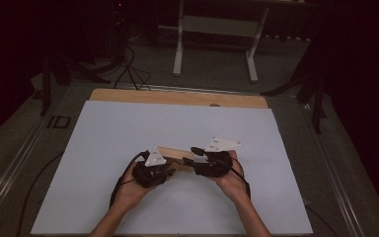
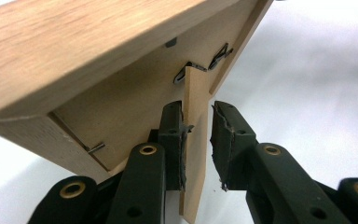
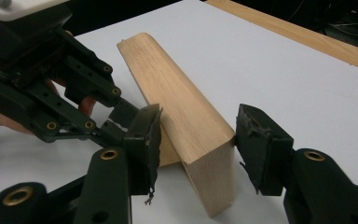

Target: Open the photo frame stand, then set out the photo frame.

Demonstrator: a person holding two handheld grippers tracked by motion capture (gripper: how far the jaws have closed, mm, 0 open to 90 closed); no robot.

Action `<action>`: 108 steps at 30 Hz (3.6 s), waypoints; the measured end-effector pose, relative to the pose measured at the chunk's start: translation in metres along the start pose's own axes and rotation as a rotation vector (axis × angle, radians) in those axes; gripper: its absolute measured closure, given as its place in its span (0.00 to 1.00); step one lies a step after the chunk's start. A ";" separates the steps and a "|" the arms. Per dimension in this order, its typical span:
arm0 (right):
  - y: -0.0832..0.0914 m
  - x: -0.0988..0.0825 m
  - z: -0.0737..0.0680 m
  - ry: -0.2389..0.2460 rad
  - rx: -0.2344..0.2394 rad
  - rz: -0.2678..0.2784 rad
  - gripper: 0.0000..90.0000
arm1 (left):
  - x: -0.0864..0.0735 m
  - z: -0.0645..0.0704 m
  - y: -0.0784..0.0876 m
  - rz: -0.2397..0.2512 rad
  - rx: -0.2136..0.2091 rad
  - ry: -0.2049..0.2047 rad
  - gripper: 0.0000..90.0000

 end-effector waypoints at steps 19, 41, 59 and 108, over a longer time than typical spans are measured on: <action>0.005 -0.008 -0.016 0.047 -0.005 0.002 0.54 | -0.006 0.005 0.001 -0.027 -0.011 -0.018 0.83; 0.006 -0.012 -0.022 0.070 0.002 -0.007 0.53 | -0.010 0.009 0.001 -0.042 -0.014 -0.036 0.81; 0.009 -0.014 -0.023 0.072 0.004 -0.015 0.42 | -0.009 0.009 0.005 -0.042 -0.008 -0.054 0.77; 0.036 0.001 0.002 -0.003 -0.116 0.135 0.73 | -0.022 0.003 0.034 -0.023 -0.024 0.013 0.81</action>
Point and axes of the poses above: each handheld gripper's, and its own axes: y roughly backward along the jaws, x roughly out of its top, z roughly to its right, the point moved 5 cm from there along -y, roughly forward along the jaws, and after that the axes turned 3 degrees about z, right-handed, at the moved point
